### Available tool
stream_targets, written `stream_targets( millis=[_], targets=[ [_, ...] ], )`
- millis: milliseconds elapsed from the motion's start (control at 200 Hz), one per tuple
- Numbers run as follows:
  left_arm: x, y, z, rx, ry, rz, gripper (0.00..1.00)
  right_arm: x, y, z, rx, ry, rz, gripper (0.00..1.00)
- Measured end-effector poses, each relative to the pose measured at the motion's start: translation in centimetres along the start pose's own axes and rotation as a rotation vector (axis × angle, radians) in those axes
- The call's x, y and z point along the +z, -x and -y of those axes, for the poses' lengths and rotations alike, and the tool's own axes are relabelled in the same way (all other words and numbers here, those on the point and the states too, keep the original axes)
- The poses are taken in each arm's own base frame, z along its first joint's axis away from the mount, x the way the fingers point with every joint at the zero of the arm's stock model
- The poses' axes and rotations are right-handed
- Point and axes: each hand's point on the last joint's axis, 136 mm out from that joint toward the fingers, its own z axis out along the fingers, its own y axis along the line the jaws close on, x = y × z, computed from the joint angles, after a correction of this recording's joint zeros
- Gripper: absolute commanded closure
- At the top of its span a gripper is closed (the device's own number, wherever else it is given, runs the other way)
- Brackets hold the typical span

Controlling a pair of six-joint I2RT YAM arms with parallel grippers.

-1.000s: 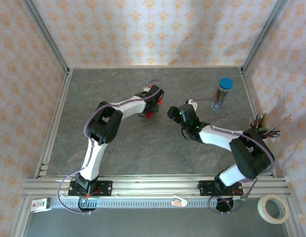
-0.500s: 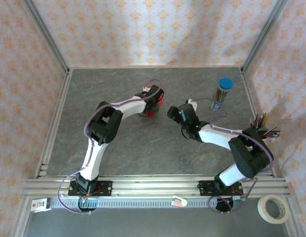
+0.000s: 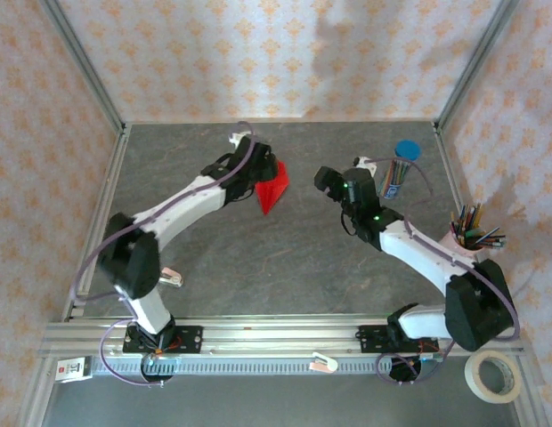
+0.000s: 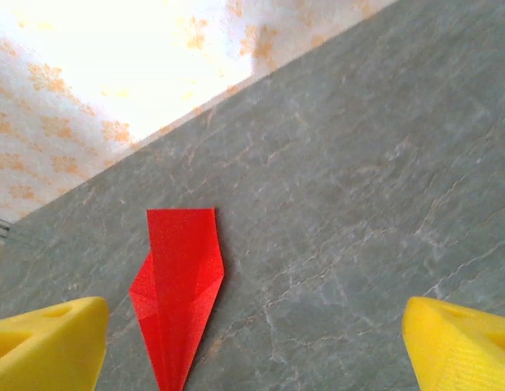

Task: Fold a paper plane with a square sheet of paper (pick it up from the middle)

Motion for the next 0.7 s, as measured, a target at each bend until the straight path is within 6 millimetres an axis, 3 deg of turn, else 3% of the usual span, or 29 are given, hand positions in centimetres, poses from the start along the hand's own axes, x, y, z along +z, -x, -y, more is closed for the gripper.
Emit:
stream_targets(
  millis=[65, 175, 325, 455, 576, 701],
  targets=[
    [-2.2, 1.1, -1.3, -0.027, -0.007, 0.066, 0.13, -0.6, 0.7, 0.4, -0.034, -0.026, 0.025, 0.01],
    [-4.9, 1.9, -5.4, -0.065, 0.029, 0.172, 0.01, -1.5, 1.8, 1.5, -0.098, -0.086, 0.073, 0.01],
    [-6.9, 1.1, -12.7, -0.11, 0.142, 0.291, 0.01, -3.5, 3.0, 4.9, -0.159, -0.218, 0.196, 0.0],
    [-8.4, -0.3, -18.9, -0.134, 0.281, 0.374, 0.01, -5.4, 2.8, 8.7, -0.218, -0.326, 0.312, 0.0],
    [-9.4, -1.0, -22.9, -0.138, 0.395, 0.428, 0.01, -6.6, 2.0, 12.1, -0.257, -0.404, 0.371, 0.0],
    [-10.0, -2.5, -25.8, -0.085, 0.49, 0.476, 0.01, -7.1, 2.6, 15.2, -0.246, -0.489, 0.416, 0.0]
  ],
)
